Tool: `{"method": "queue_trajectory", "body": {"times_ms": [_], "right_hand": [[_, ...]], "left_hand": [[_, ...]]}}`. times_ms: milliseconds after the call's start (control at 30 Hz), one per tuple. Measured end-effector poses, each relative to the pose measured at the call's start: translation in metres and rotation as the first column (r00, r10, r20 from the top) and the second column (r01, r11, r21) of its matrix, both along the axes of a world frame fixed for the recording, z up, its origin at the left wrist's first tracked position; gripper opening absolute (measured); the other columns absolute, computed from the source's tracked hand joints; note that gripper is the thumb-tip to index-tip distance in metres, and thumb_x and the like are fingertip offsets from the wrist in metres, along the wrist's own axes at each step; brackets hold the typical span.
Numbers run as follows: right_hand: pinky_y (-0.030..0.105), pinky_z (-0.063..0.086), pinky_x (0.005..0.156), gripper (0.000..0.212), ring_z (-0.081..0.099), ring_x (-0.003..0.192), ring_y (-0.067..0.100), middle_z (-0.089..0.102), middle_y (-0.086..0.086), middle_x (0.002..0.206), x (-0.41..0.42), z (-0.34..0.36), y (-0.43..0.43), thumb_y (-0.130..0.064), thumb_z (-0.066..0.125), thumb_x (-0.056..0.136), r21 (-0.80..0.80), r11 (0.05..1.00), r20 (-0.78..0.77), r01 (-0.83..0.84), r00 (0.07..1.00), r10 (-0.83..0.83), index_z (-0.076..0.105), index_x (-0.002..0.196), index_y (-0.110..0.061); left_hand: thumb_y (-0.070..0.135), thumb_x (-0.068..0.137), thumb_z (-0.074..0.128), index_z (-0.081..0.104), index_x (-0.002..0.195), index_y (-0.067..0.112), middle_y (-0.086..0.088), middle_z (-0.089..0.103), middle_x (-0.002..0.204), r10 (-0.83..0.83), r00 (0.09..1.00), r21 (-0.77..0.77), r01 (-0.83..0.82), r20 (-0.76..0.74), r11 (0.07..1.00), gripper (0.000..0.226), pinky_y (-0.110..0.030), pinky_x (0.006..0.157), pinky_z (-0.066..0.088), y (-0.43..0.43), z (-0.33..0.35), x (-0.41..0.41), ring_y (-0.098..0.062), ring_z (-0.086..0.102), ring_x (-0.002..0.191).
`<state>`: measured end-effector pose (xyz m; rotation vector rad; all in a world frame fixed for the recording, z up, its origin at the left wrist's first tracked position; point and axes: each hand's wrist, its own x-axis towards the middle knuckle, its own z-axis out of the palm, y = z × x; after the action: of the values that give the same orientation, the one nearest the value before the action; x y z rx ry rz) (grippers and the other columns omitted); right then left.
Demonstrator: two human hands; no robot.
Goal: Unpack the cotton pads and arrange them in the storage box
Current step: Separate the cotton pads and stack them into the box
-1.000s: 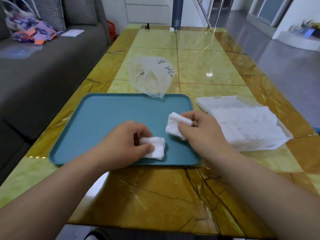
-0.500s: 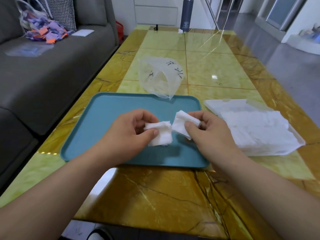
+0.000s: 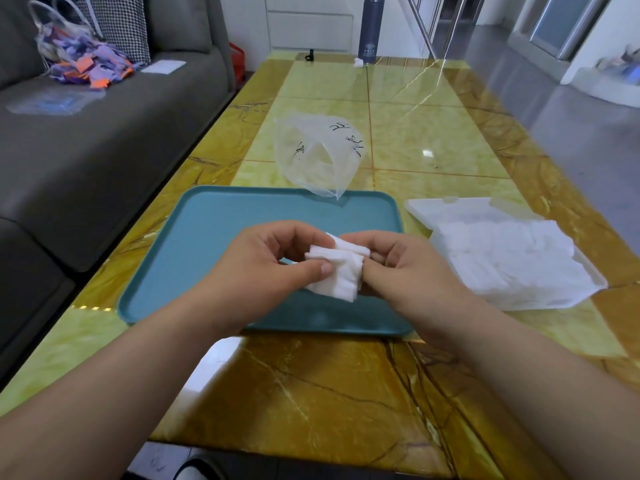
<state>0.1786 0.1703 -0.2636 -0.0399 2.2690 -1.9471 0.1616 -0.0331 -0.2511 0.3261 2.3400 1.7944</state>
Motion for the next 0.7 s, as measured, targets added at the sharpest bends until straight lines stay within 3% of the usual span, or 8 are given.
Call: {"method": "queue_trajectory", "body": {"times_ms": [100, 233, 367, 500, 567, 700], "right_hand": [[0.031, 0.061, 0.090, 0.033, 0.077, 0.099, 0.019, 0.081, 0.004, 0.102, 0.0008, 0.0007, -0.0005, 0.006, 0.054, 0.101, -0.035, 0.999, 0.012, -0.021, 1.000, 0.021, 0.074, 0.121, -0.013], [0.035, 0.061, 0.092, 0.033, 0.076, 0.103, 0.023, 0.081, 0.008, 0.104, 0.0019, 0.0019, 0.0000, 0.004, 0.055, 0.101, -0.082, 0.995, 0.020, -0.057, 0.998, 0.059, 0.074, 0.120, -0.015], [0.043, 0.058, 0.099, 0.039, 0.072, 0.111, 0.036, 0.079, 0.015, 0.109, 0.0024, 0.0025, 0.0057, -0.006, 0.071, 0.086, -0.158, 0.981, 0.013, -0.111, 0.993, 0.114, 0.073, 0.124, -0.012], [0.046, 0.058, 0.101, 0.032, 0.074, 0.109, 0.033, 0.079, 0.013, 0.108, 0.0030, 0.0013, 0.0072, -0.002, 0.068, 0.096, -0.142, 0.984, -0.011, -0.105, 0.994, 0.104, 0.072, 0.126, -0.012], [0.042, 0.059, 0.098, 0.030, 0.075, 0.107, 0.029, 0.080, 0.011, 0.107, 0.0030, 0.0007, 0.0061, -0.003, 0.065, 0.098, -0.146, 0.985, -0.004, -0.091, 0.996, 0.091, 0.072, 0.126, -0.012], [0.037, 0.062, 0.092, 0.030, 0.074, 0.107, 0.032, 0.079, 0.016, 0.108, -0.0002, -0.0018, 0.0028, -0.001, 0.060, 0.101, -0.219, 0.975, 0.053, -0.027, 0.998, 0.039, 0.069, 0.129, -0.006]], "left_hand": [[0.005, 0.081, 0.084, 0.077, 0.100, 0.014, -0.017, 0.072, 0.094, 0.020, 1.000, -0.010, -0.020, -0.014, 1.000, 0.022, -0.029, 0.071, 0.059, -0.0014, -0.0011, -0.0015, -0.015, 0.066, 0.077], [0.008, 0.079, 0.087, 0.075, 0.095, 0.014, -0.011, 0.074, 0.088, 0.092, 0.995, -0.046, -0.095, -0.048, 0.994, 0.021, -0.024, 0.066, 0.056, 0.0001, -0.0041, -0.0030, -0.010, 0.064, 0.072], [0.019, 0.073, 0.093, 0.070, 0.092, 0.012, -0.008, 0.074, 0.081, 0.188, 0.978, -0.095, -0.196, -0.089, 0.976, 0.031, -0.021, 0.060, 0.053, 0.0020, -0.0073, -0.0051, -0.008, 0.061, 0.064], [0.023, 0.077, 0.089, 0.073, 0.083, 0.012, -0.010, 0.074, 0.077, 0.193, 0.977, -0.099, -0.202, -0.095, 0.974, 0.020, -0.020, 0.055, 0.048, 0.0027, -0.0067, -0.0038, -0.009, 0.059, 0.061], [0.022, 0.078, 0.089, 0.074, 0.082, 0.011, -0.015, 0.074, 0.079, 0.193, 0.979, -0.059, -0.197, -0.071, 0.979, 0.019, -0.026, 0.057, 0.049, 0.0005, -0.0065, -0.0040, -0.011, 0.059, 0.063], [0.017, 0.079, 0.089, 0.072, 0.082, 0.007, -0.024, 0.073, 0.084, 0.157, 0.988, 0.004, -0.157, -0.011, 0.988, 0.020, -0.055, 0.070, 0.057, -0.0057, -0.0061, -0.0056, -0.025, 0.063, 0.070]]}}
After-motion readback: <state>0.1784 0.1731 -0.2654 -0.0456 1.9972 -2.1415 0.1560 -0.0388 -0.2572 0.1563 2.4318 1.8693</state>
